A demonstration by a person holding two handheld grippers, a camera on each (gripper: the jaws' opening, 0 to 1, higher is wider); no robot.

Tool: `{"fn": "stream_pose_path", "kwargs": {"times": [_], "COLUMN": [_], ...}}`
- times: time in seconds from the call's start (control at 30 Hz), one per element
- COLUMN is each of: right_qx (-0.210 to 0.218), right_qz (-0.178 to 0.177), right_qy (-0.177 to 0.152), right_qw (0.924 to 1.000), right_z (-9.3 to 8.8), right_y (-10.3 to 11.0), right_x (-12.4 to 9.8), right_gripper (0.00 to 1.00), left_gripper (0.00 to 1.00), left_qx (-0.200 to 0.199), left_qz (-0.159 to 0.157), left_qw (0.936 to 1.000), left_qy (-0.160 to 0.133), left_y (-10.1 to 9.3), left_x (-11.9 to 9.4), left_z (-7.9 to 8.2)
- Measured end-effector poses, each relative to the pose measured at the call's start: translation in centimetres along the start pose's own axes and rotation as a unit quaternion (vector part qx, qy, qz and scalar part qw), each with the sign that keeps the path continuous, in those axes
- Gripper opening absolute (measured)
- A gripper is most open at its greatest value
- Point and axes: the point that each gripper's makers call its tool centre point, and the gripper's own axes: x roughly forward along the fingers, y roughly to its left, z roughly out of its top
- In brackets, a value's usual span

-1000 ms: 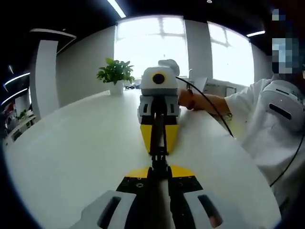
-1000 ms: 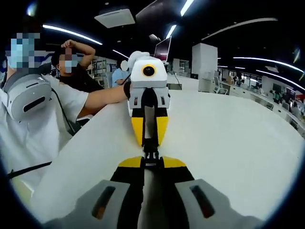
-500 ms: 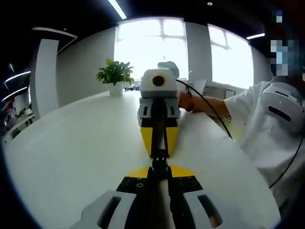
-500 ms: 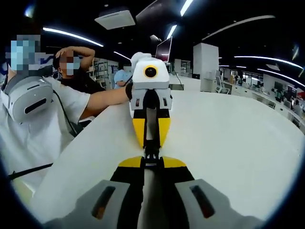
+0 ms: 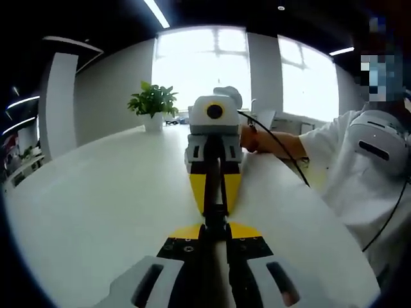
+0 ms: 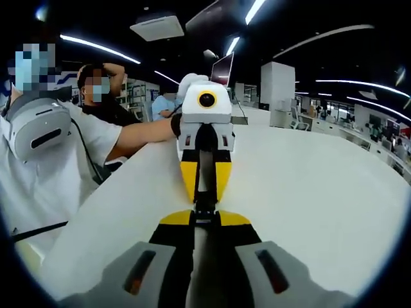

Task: Snap the two parts of the plastic buckle together until the buckle closes and remains connected.

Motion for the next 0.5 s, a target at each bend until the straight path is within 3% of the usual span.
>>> {"fn": "stream_pose_path", "kwargs": {"times": [0.5], "right_qx": [-0.003], "right_qz": [-0.003], "right_qy": [-0.003], "right_qw": [1.0000], "right_z": [-0.04], "right_y": [0.18], "right_x": [-0.24], "right_gripper": [0.11], "left_gripper": [0.12], "left_qx": [-0.007], "left_qz": [0.002], "left_qw": [0.9999], "left_qy": [-0.008], "left_y": [0.11], "left_x": [-0.12], "left_z": [-0.04]}}
